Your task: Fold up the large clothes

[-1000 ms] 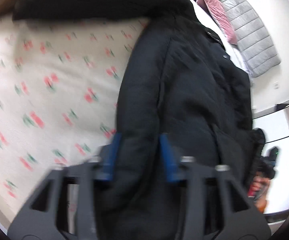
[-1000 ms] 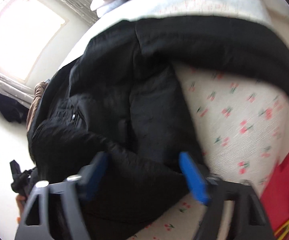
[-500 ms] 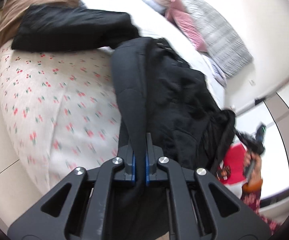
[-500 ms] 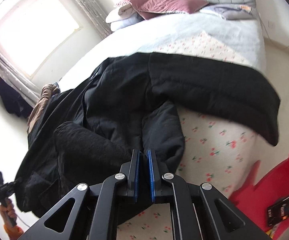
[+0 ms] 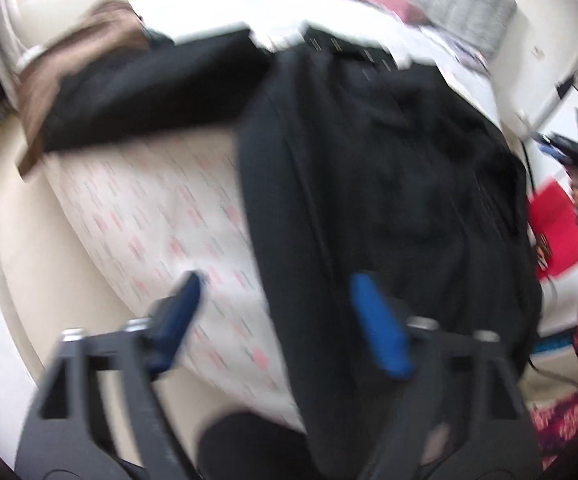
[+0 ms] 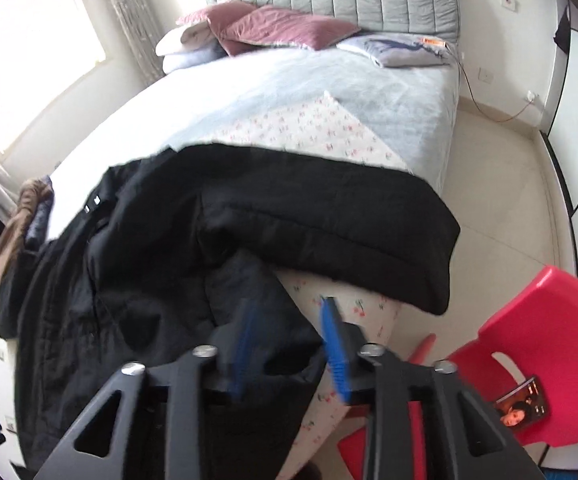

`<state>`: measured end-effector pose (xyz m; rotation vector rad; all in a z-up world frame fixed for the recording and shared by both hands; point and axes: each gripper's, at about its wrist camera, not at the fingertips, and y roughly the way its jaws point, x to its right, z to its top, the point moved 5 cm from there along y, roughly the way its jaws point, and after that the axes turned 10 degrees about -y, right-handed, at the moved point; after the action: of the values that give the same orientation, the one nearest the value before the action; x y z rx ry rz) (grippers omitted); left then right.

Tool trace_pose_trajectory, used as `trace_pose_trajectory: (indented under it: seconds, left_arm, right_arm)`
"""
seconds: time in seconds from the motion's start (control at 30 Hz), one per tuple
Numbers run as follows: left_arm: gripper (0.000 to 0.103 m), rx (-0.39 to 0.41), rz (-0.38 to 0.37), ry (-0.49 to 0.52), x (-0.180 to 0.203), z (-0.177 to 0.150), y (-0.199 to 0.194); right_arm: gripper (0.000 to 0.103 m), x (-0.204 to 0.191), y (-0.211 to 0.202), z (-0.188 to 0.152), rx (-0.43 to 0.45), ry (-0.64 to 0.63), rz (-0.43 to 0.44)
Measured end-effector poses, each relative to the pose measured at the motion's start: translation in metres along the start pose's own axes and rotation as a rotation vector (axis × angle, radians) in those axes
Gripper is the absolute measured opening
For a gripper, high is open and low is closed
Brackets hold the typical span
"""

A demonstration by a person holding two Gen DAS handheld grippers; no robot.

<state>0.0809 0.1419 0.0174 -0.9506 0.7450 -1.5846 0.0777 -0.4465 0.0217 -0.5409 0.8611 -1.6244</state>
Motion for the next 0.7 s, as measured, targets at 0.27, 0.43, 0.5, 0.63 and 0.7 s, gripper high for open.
trace_pose_trajectory:
  seconds: [0.27,0.43,0.5,0.63,0.7]
  left_arm:
    - [0.090,0.159,0.151,-0.246,-0.111,0.089,0.066]
    - [0.090,0.155,0.140,-0.506,-0.190,0.114,0.132]
    - [0.090,0.172,0.093,-0.628,-0.221,0.117,0.151]
    - [0.095,0.294,0.025,-0.724,-0.241,0.126,0.155]
    - [0.095,0.346,-0.041,-0.762,-0.245,0.135,0.153]
  right_arm:
    - [0.067,-0.068,0.016,0.039,0.004,-0.132,0.095]
    - [0.068,-0.092,0.048,0.042,-0.043,-0.176,0.099]
    - [0.068,-0.101,0.058,0.043,-0.054,-0.177,0.114]
    - [0.068,-0.116,0.073,0.035,-0.090,-0.199,0.115]
    - [0.068,-0.122,0.080,0.032,-0.109,-0.212,0.110]
